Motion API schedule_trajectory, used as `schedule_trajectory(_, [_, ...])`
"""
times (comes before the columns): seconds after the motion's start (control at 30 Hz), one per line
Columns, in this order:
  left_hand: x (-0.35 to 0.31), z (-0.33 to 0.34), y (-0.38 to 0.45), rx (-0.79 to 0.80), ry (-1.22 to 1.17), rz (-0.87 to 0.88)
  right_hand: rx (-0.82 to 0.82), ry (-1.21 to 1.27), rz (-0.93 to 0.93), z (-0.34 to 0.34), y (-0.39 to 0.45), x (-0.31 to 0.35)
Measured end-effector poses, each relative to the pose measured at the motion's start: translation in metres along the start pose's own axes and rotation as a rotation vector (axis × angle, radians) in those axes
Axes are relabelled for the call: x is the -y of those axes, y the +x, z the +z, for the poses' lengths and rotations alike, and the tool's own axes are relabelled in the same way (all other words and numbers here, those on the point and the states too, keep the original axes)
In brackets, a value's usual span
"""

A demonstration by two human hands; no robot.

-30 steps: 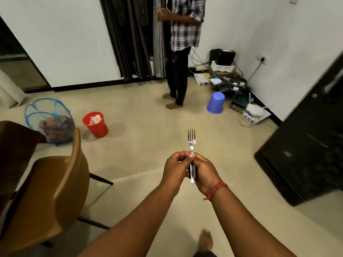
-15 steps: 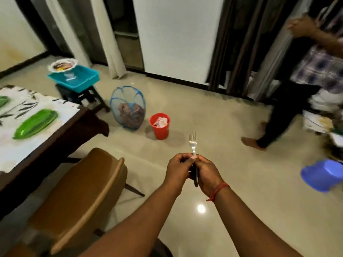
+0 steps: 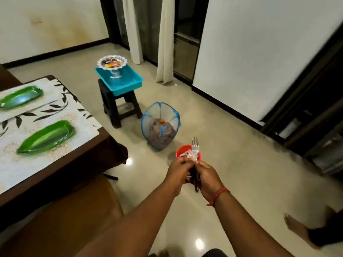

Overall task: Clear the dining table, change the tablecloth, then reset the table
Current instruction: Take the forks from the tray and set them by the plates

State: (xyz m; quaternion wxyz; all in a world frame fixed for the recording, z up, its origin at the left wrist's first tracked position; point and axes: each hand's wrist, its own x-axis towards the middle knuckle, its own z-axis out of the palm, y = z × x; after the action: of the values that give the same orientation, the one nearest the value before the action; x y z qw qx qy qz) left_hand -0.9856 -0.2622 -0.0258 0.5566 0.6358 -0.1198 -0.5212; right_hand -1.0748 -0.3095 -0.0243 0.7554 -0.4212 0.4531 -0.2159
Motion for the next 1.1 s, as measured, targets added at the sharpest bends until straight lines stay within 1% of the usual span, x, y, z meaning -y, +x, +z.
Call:
schedule_trajectory(0.1, [-0.039,-0.008,0.051,-0.06,-0.01,0.003,0.101,-0.068,0.028,0.019,0.054,0.036])
schedule_trajectory(0.17, [-0.065,-0.021,0.093,-0.139,-0.032,0.032,0.177,-0.156,0.055,0.037,0.107,0.056])
schedule_trajectory(0.23, [-0.089,-0.043,0.127,-0.245,-0.064,0.034,0.274,-0.248,0.078,0.061,0.159,0.069])
schedule_trajectory(0.33, [-0.123,-0.08,0.166,-0.428,-0.141,0.023,0.462,-0.388,0.132,0.11,0.224,0.086])
schedule_trajectory(0.43, [-0.15,-0.115,0.189,-0.569,-0.21,0.049,0.622,-0.493,0.114,0.16,0.264,0.1])
schedule_trajectory(0.5, [-0.165,-0.141,0.202,-0.668,-0.249,0.058,0.701,-0.546,0.136,0.195,0.286,0.107])
schedule_trajectory(0.6, [-0.179,-0.192,0.214,-0.79,-0.352,0.062,0.838,-0.634,0.162,0.253,0.311,0.109])
schedule_trajectory(0.7, [-0.185,-0.259,0.227,-0.957,-0.458,0.114,0.969,-0.719,0.165,0.321,0.337,0.098])
schedule_trajectory(0.77, [-0.186,-0.306,0.232,-1.077,-0.579,0.125,0.985,-0.758,0.156,0.364,0.352,0.086])
schedule_trajectory(0.8, [-0.185,-0.333,0.234,-1.136,-0.678,0.129,0.979,-0.783,0.153,0.39,0.36,0.078])
schedule_trajectory(0.87, [-0.186,-0.379,0.234,-1.205,-0.875,0.162,0.973,-0.796,0.13,0.437,0.369,0.063])
schedule_trajectory(0.9, [-0.188,-0.399,0.232,-1.232,-0.935,0.177,0.976,-0.789,0.115,0.461,0.372,0.056])
schedule_trajectory(1.0, [-0.194,-0.444,0.222,-1.331,-1.073,0.211,0.967,-0.762,0.08,0.527,0.374,0.041])
schedule_trajectory(1.1, [-0.188,-0.477,0.209,-1.407,-1.207,0.246,1.025,-0.748,0.1,0.584,0.369,0.018])
